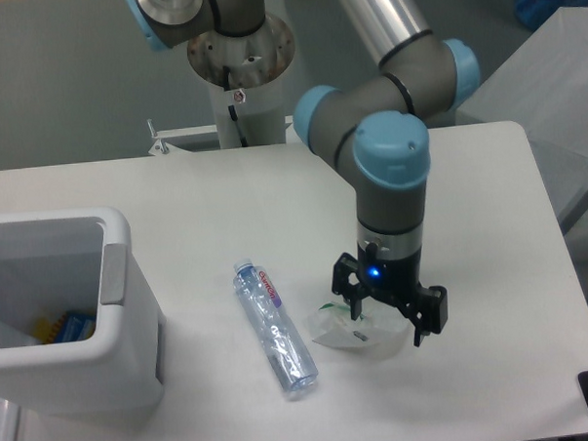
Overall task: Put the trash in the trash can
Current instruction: 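Lower the gripper and close it on the plastic bag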
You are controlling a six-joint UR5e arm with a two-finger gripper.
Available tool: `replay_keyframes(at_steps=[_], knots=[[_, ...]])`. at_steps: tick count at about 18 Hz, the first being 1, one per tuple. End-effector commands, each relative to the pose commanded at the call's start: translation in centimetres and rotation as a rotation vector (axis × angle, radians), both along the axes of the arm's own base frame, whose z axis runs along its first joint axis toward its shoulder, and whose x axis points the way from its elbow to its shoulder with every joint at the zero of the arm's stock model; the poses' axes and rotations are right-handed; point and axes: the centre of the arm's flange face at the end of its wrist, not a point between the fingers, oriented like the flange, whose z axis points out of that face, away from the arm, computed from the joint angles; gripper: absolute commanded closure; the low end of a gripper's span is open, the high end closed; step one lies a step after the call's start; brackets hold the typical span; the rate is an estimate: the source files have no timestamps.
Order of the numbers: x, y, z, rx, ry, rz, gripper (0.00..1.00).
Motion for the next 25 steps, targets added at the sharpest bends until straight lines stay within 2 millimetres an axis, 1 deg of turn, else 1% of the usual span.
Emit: replay_keyframes(at_steps=[2,4,6,8,11,13,14,15,18,21,22,25], knots=[[-0.2,0.0,-1.0,-0.017,0.003,-0.058,0.00],[-0.4,0.1,-2.2,-0.026,-0.013,-0.058,0.00],[-0.3,0.4,-2.9,-0.027,-0.013,-0.063,0.00],[0.2,0.4,-4.7,-0.039,-0.025,-0.070,0.00],[0.8,0.1,-6.2,-0.040,-0.024,-0.069,0.00],[1.7,0.3,-7.1,-0.049,-0.040,-0.068,0.00],[1.8,0.3,-7.3,-0.051,-0.043,-0.068,0.05],[1.8,0.3,-7.2,-0.047,-0.038,-0.068,0.14],[1.6,0.4,-6.9,-0.036,-0.045,-0.003,0.55],[1.3,0.8,-6.4,-0.016,-0.055,0.073,0.92],[1.3,1.0,-6.4,-0.013,-0.056,0.076,0.99],[1.2,1.0,-6.2,-0.010,-0.055,0.077,1.00]])
